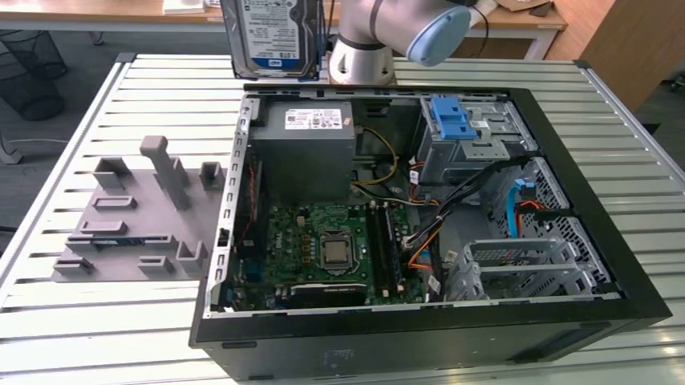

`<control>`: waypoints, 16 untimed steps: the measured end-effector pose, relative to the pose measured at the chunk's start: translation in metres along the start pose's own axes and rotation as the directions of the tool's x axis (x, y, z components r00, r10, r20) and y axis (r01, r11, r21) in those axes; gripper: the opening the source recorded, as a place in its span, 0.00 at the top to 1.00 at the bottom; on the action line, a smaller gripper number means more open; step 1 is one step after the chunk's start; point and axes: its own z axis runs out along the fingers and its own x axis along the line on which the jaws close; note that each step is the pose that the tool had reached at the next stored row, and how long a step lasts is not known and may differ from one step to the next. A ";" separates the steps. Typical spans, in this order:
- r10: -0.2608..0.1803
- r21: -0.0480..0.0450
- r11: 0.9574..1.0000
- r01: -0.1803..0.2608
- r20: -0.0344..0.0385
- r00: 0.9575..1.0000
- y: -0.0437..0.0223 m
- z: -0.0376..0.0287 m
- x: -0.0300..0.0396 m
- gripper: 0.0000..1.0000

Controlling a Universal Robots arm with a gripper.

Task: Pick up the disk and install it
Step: 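Pick up the disk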

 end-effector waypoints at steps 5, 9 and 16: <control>0.000 0.000 1.000 0.000 0.000 1.000 -0.0090 -0.0001 -0.0006 0.63; 0.000 0.000 1.000 0.000 0.000 1.000 -0.0100 -0.0001 -0.0006 0.63; 0.000 0.000 1.000 0.000 0.000 1.000 -0.0081 -0.0001 -0.0005 0.63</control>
